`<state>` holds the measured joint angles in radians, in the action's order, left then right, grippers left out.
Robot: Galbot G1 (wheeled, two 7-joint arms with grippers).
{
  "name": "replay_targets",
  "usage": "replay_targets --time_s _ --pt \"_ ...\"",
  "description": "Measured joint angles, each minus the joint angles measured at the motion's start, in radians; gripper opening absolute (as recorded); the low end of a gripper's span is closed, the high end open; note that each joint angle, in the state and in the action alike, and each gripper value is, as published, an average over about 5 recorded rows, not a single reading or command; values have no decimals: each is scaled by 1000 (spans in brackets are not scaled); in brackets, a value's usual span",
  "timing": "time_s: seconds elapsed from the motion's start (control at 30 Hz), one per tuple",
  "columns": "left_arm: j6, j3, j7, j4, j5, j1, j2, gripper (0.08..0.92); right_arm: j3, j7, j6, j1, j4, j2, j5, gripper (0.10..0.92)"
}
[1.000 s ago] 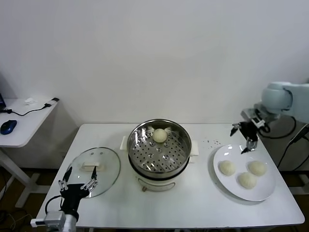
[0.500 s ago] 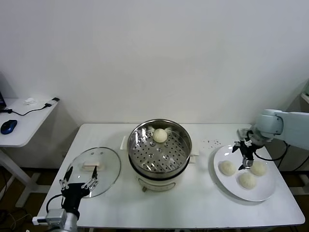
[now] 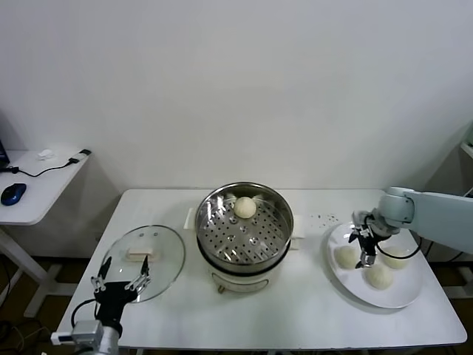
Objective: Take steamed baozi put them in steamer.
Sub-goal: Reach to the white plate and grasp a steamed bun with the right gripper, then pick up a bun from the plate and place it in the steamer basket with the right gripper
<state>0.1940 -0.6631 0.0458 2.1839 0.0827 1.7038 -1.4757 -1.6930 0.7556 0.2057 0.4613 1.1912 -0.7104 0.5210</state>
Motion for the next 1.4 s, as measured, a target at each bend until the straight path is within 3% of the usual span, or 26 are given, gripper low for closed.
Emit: replay_targets --time_s 0.23,0.6,0.9,1.4 --pt "1 0 0 1 0 1 0 823 28 4 7 -28 -5 7 -10 814" --pt "0 2 -1 10 2 7 1 823 40 10 13 -29 6 12 -16 667" --pt "1 1 0 20 4 14 6 823 -31 61 1 96 61 27 9 645" --pt "-7 10 2 38 2 15 10 823 -191 166 21 603 217 -149 293 645"
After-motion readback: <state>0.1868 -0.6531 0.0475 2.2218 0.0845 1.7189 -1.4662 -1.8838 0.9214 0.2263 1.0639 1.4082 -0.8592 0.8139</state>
